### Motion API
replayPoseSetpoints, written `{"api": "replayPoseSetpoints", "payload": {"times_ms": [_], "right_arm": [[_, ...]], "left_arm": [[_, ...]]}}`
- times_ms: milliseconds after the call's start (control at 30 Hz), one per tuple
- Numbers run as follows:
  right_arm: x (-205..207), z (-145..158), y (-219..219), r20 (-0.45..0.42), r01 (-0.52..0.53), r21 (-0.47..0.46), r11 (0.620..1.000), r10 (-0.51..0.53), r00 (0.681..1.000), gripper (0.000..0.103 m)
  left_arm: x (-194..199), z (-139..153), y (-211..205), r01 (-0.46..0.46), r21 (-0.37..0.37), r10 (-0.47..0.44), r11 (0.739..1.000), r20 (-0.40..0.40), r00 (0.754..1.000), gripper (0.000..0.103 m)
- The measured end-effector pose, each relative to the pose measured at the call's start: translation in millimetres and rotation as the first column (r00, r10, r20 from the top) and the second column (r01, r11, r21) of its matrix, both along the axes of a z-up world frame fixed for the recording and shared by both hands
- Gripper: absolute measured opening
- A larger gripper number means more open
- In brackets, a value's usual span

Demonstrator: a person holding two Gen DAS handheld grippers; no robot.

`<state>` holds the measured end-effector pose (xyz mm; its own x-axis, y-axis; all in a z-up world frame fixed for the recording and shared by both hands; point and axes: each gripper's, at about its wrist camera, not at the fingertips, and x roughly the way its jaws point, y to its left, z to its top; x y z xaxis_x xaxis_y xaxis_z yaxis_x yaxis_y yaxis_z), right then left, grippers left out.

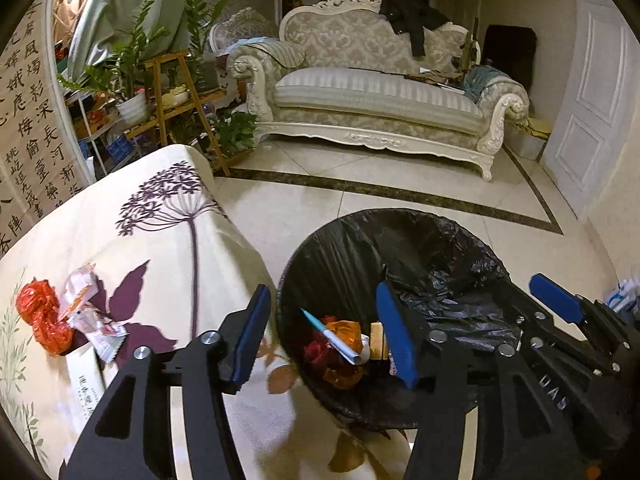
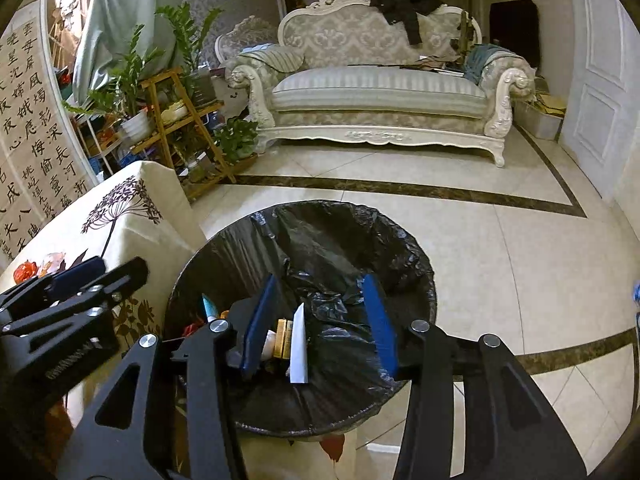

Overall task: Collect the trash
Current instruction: 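Open both tools over the bin to drop the pen and tube, then move both tools back over the table toward the red bag and wrapper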

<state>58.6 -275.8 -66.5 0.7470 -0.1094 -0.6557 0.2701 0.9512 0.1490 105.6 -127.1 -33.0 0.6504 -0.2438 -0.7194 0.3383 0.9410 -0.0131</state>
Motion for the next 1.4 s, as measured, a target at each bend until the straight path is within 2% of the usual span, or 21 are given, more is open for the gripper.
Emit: {"api": "replayPoseSetpoints", "payload": {"times_ms": [133, 167, 367, 567, 767, 1167, 1400], "right_arm": [[-4.6, 3.0, 3.6, 0.010, 0.004, -0.007, 1.000, -0.004, 1.000, 0.056], [-4.6, 3.5, 5.3, 0.010, -0.001, -0.009, 1.000, 0.001, 1.000, 0.061], [-12.4, 11.3, 23.8, 0.037, -0.035, -0.008, 0.999, 0.035, 0.999, 0.072], [-13.4, 17.1, 52.7, 0.041, -0.107, 0.006, 0.994, 0.106, 0.993, 0.073], [-9.4, 22.6, 90.3, 0.032, -0.205, 0.002, 0.979, 0.205, 0.978, 0.073], [18.8, 41.5, 170.6, 0.044, -0.367, -0.051, 0.929, 0.369, 0.928, 0.073], [42.2, 46.2, 200.9, 0.038, -0.416, -0.064, 0.907, 0.418, 0.907, 0.073]], "left_arm": [[-3.2, 7.2, 15.5, -0.028, -0.020, 0.028, 0.999, 0.005, 1.000, 0.064], [-4.1, 8.4, 18.2, -0.033, -0.022, 0.033, 0.999, 0.007, 0.999, 0.065], [-17.3, 14.5, 42.7, -0.085, -0.024, 0.085, 0.996, 0.020, 0.996, 0.070], [-30.5, 17.9, 78.9, -0.159, -0.028, 0.160, 0.987, 0.019, 0.987, 0.071], [-37.3, 18.4, 120.8, -0.252, -0.038, 0.253, 0.967, 0.012, 0.967, 0.072], [-27.1, 18.5, 209.8, -0.425, -0.049, 0.426, 0.904, -0.004, 0.905, 0.072], [-11.6, 19.8, 234.3, -0.457, -0.085, 0.457, 0.885, -0.021, 0.889, 0.074]]}}
